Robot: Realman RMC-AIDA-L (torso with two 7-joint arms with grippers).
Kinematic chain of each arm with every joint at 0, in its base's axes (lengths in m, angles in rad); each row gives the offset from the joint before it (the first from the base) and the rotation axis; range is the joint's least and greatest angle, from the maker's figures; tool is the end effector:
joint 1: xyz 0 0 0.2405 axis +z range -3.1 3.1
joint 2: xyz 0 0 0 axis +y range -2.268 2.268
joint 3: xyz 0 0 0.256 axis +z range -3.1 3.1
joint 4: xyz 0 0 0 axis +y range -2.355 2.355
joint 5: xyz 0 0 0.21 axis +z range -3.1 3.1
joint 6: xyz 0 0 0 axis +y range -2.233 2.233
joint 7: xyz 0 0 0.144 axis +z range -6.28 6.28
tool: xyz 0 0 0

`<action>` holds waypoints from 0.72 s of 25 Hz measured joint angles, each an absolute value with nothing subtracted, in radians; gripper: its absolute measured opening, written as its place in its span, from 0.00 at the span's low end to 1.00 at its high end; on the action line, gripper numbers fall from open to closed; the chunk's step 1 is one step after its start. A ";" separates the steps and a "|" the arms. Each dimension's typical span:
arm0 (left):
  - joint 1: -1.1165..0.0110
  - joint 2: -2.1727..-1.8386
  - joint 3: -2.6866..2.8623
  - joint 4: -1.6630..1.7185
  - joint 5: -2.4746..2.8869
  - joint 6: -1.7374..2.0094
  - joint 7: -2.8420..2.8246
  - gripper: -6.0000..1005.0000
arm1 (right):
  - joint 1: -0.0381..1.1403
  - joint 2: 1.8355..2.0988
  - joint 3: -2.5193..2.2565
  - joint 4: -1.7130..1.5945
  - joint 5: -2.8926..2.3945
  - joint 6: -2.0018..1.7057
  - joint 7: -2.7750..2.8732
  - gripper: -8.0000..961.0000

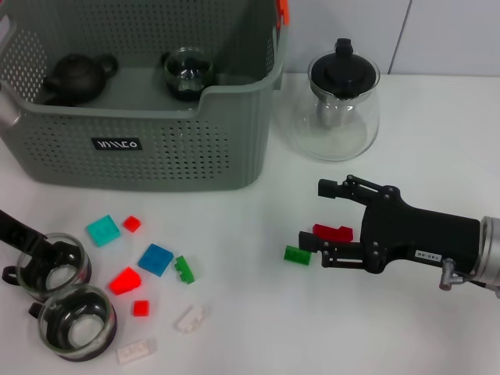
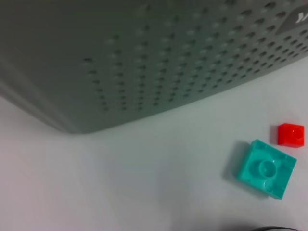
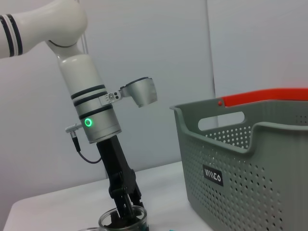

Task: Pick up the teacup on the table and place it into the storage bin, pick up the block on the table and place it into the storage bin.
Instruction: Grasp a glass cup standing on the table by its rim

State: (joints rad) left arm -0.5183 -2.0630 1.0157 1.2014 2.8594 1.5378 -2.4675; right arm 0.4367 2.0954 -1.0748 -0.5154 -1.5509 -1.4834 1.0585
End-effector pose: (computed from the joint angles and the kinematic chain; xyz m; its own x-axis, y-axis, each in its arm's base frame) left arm -0.2988 0.3418 0.0618 0.4509 0.8847 -0.1178 0.6704 -0.4229 -0.6097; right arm 0.2479 0.2999 -0.0470 0.7666 -0.1586 -0.6223 -0.3221 -0.9333 -0.1589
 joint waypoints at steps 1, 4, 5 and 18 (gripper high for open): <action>-0.518 -2.063 1.018 1.201 2.859 1.539 -2.470 0.74 | 0.436 2.096 -1.074 -0.515 -1.551 -1.483 1.058 0.98; -0.521 -2.060 1.019 1.197 2.860 1.544 -2.483 0.72 | 0.434 2.095 -1.073 -0.515 -1.551 -1.483 1.058 0.98; -0.522 -2.059 1.019 1.197 2.860 1.545 -2.485 0.71 | 0.434 2.095 -1.072 -0.515 -1.551 -1.483 1.058 0.98; -0.523 -2.047 1.017 1.202 2.861 1.570 -2.508 0.24 | 0.429 2.094 -1.051 -0.515 -1.551 -1.515 1.058 0.98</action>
